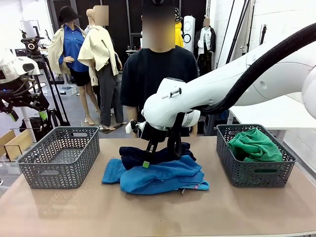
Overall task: Sort the tops and bottoms.
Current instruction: Lift clothes from the center of the table with your right hand.
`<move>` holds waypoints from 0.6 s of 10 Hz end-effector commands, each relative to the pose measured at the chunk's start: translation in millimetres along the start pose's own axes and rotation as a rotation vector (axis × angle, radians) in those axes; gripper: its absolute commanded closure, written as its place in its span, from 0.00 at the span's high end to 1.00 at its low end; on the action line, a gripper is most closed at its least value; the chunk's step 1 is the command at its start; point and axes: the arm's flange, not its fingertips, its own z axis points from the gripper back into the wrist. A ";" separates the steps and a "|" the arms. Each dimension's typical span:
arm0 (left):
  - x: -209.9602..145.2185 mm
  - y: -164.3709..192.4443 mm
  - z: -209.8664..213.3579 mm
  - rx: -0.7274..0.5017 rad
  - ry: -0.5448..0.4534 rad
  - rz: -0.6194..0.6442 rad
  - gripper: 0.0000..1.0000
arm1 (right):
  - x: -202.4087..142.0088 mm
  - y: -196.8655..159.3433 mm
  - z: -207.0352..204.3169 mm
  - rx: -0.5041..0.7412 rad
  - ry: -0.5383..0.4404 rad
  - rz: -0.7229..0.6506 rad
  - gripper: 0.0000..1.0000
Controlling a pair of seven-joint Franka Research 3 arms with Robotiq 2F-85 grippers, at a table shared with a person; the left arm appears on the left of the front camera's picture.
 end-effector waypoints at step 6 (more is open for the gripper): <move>-0.3 2.3 1.9 0.020 0.006 -0.004 1.00 | 1.3 -1.9 10.6 -0.001 -0.070 -0.022 0.00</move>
